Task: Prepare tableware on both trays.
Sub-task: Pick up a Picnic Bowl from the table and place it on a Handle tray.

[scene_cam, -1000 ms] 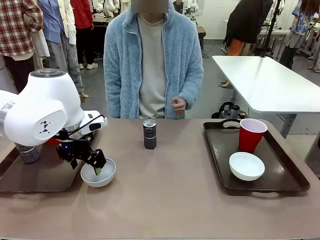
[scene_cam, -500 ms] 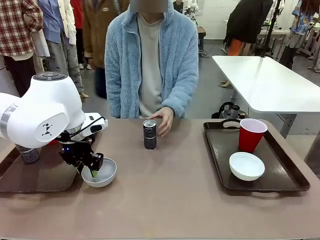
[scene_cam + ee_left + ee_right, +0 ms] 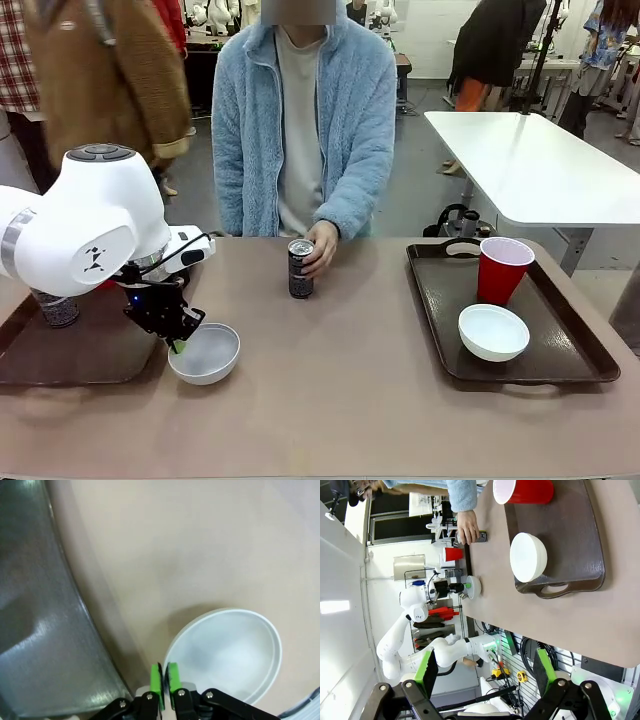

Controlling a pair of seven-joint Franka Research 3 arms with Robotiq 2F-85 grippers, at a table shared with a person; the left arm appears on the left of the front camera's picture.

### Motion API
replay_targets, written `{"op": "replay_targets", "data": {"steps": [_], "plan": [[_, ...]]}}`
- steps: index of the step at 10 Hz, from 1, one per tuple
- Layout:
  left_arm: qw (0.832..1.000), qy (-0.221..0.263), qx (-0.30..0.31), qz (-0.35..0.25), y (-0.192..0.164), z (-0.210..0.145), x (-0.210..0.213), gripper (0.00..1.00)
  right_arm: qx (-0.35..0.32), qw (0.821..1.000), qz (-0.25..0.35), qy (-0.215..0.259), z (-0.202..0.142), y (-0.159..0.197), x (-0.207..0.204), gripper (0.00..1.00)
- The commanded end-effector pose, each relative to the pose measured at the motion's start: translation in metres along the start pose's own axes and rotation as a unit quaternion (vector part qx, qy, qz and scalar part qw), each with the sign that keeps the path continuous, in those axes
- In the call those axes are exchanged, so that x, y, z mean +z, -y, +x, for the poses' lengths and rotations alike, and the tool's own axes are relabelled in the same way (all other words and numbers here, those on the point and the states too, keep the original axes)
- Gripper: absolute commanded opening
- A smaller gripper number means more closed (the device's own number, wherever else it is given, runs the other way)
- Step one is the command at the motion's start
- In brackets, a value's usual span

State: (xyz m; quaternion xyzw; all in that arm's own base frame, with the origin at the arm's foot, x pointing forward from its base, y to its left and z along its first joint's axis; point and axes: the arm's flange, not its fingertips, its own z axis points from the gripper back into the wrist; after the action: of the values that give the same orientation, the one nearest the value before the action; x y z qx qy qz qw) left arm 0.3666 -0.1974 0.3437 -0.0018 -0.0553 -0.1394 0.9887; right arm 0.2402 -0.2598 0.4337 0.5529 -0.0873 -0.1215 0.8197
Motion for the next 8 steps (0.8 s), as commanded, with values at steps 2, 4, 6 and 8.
{"op": "replay_targets", "data": {"steps": [2,4,6,8], "plan": [[0.999,0.019,0.037,0.009,0.001,-0.001,0.016,0.0,0.007,1.0,0.004,-0.002,-0.002,0.0,0.0,1.0],[0.998,0.034,0.054,-0.016,-0.01,-0.005,0.063,0.0,0.007,1.0,0.004,-0.002,-0.002,0.0,0.0,1.0],[0.995,0.067,0.072,-0.019,-0.029,-0.014,0.113,0.0,0.007,1.0,0.004,-0.002,-0.002,0.0,0.0,1.0],[0.994,0.07,0.085,-0.013,-0.051,-0.022,0.123,0.0,0.007,1.0,0.004,-0.002,-0.002,0.0,0.0,1.0]]}}
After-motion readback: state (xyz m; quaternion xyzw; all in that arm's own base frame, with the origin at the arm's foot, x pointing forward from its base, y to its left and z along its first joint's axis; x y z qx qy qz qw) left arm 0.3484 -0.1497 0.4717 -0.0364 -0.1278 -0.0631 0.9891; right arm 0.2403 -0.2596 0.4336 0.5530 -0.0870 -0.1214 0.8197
